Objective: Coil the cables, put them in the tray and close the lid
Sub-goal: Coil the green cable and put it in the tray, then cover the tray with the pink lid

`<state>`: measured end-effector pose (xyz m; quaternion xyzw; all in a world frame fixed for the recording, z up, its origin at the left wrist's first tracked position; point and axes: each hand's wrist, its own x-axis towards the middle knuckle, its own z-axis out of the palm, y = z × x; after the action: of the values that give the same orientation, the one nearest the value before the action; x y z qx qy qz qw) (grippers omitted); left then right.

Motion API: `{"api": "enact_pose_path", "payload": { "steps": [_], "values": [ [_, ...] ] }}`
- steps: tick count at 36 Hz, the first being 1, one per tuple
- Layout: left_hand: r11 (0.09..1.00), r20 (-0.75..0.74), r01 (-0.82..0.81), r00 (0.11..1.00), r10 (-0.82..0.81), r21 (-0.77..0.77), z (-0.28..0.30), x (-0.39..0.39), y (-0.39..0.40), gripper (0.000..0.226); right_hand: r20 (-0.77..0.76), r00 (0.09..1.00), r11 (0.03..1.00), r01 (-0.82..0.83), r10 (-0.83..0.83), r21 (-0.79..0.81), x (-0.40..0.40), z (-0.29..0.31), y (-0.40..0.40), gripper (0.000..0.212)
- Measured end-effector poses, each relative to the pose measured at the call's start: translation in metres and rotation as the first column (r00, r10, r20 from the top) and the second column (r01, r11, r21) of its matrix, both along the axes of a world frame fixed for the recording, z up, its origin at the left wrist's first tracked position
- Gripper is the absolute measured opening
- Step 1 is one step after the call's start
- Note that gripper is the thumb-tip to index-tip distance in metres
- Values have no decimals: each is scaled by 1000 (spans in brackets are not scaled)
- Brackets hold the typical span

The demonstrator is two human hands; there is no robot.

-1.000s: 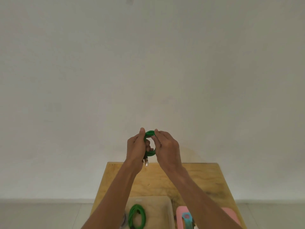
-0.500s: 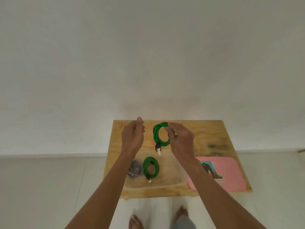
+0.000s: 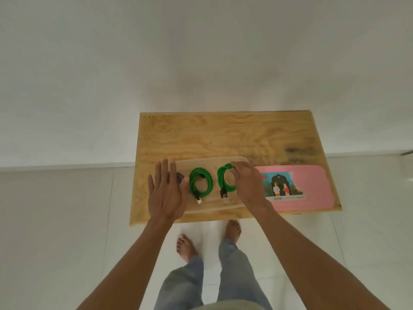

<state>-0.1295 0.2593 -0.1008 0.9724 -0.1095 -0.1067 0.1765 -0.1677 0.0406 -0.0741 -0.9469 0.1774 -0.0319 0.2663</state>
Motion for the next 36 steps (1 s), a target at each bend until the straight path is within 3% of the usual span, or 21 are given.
{"api": "enact_pose_path", "payload": {
  "steps": [11,16,23,32,36],
  "values": [
    [999,16,39,999,-40,29,-9,4,3,73,-183,982,994,-68,51,-87,13,-27,3,41],
    [999,19,39,999,-40,24,-11,4,2,72,-215,977,995,-40,19,-95,17,-32,4,33],
    [999,24,35,999,-35,23,-14,3,3,72,-197,979,997,42,-55,-69,19,-37,10,24],
    [999,17,36,999,-36,11,-13,3,4,72,-197,980,997,27,-40,-72,11,-42,10,43],
    [999,6,42,999,-42,12,-12,5,4,72,-127,989,997,74,-70,24,8,-26,11,33]
  ]
}}
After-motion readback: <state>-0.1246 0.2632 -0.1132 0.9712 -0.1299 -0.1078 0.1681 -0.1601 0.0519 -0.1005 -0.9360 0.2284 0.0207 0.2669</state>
